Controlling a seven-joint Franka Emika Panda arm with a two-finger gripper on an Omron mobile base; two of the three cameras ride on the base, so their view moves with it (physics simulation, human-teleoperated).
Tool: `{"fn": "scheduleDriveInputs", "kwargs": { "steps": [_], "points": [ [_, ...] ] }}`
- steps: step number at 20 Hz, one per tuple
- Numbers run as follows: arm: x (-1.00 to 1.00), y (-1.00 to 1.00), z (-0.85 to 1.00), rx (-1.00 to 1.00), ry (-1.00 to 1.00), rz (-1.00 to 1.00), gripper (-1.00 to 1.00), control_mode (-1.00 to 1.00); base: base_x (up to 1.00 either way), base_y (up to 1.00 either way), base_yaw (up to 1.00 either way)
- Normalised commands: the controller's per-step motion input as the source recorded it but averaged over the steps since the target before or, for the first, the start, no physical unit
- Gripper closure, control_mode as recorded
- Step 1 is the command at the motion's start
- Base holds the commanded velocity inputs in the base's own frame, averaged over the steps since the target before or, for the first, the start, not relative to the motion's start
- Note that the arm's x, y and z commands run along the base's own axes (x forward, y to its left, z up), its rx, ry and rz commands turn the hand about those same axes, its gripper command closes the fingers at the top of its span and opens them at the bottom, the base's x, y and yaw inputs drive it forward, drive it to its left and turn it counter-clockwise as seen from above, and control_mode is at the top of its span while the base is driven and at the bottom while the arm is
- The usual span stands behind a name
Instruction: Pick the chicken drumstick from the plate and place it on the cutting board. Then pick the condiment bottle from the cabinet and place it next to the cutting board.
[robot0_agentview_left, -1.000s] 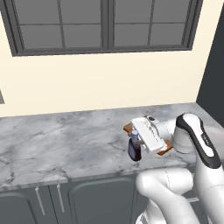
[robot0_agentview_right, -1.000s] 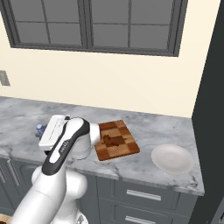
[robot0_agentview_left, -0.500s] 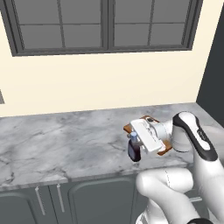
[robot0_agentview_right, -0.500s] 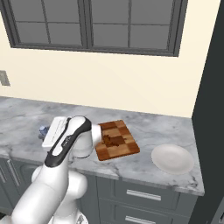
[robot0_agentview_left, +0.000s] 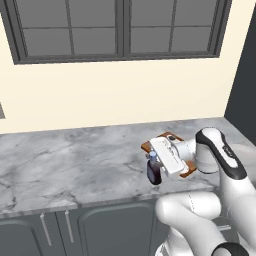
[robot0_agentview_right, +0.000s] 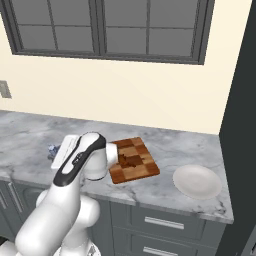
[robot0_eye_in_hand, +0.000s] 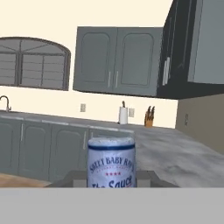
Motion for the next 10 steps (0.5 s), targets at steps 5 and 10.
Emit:
{"fn": "scheduleDriveInputs", "kwargs": {
  "steps": [5,10],
  "points": [
    [0.10,0.00,-0.22,0.02,0.00,-0.04,1.00,-1.00,0.00,0.00,0.00],
    [0.03,0.00,-0.14,0.05,0.00,-0.05,1.00,-1.00,0.00,0.00,0.00]
  ]
}}
